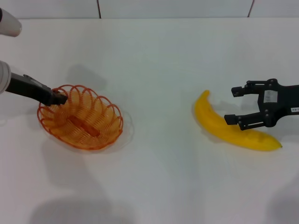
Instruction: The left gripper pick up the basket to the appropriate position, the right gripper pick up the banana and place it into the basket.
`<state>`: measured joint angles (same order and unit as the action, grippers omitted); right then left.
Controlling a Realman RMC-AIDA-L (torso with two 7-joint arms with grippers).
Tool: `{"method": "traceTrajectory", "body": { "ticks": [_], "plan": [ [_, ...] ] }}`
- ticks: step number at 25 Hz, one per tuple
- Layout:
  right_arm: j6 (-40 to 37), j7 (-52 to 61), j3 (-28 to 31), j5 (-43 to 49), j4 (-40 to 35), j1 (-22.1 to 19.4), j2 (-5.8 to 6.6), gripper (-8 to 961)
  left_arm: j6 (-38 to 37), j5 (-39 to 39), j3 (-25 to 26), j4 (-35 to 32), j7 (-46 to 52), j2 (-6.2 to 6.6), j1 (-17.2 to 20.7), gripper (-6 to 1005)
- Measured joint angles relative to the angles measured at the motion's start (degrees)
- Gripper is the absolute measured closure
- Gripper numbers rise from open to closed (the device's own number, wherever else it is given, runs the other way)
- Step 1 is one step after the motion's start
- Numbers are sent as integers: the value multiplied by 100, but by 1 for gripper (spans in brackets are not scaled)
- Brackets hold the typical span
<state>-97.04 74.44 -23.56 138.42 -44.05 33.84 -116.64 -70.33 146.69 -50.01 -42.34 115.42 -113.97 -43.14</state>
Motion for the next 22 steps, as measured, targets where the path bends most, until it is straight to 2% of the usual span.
{"method": "traceTrajectory", "body": {
  "ticks": [4,10,22],
  "plan": [
    [9,0,0,0,8,0,-4,59,2,0,4,-5,13,15,0,752],
    [10,0,0,2,47,0,-1,59,2,-2,39,-8,15,31,-6,876],
    [10,-8,0,7,63,0,10,60,7,-108,66,-171,16,17,-11,892]
  ]
}}
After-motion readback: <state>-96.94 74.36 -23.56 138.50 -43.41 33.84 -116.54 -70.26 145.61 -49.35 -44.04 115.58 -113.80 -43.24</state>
